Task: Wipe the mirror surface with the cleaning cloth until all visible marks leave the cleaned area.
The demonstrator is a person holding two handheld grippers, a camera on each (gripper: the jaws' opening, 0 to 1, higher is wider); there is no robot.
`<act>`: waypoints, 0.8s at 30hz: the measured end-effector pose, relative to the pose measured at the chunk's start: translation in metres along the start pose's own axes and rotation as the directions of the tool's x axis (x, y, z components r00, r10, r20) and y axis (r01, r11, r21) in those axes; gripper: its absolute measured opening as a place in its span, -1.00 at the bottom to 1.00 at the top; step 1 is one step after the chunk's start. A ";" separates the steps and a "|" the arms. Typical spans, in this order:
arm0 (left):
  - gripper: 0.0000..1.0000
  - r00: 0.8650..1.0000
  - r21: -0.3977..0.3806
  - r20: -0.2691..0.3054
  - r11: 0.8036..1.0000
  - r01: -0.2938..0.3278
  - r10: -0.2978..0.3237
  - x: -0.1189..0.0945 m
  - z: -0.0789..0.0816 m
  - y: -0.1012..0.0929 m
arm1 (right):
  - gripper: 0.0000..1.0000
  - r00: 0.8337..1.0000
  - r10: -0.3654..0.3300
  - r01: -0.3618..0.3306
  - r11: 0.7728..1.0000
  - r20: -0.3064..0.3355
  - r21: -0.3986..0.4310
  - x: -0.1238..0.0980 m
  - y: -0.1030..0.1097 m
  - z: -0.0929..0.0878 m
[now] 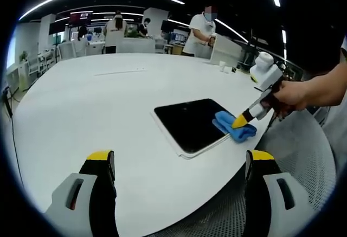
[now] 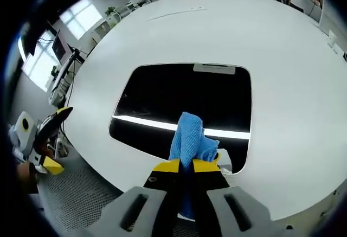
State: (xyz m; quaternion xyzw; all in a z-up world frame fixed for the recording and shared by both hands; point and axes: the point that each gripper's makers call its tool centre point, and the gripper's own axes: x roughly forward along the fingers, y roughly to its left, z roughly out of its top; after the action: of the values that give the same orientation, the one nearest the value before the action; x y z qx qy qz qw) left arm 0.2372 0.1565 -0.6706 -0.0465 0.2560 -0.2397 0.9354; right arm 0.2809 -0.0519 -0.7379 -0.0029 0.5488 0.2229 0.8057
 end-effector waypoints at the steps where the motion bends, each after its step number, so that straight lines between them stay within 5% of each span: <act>1: 0.98 1.000 -0.001 0.001 1.000 0.000 0.000 0.000 0.000 0.000 | -0.99 1.000 0.002 -0.002 1.000 0.002 0.009 -0.001 -0.003 0.000; 24: 0.98 1.000 0.000 0.006 1.000 -0.005 0.005 -0.001 0.001 0.000 | -0.99 1.000 -0.027 0.027 0.999 -0.010 -0.036 -0.010 -0.034 -0.003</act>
State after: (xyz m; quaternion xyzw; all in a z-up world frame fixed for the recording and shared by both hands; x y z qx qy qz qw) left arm 0.2374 0.1572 -0.6693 -0.0464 0.2533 -0.2372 0.9367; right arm 0.2876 -0.0872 -0.7383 -0.0261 0.5490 0.2217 0.8055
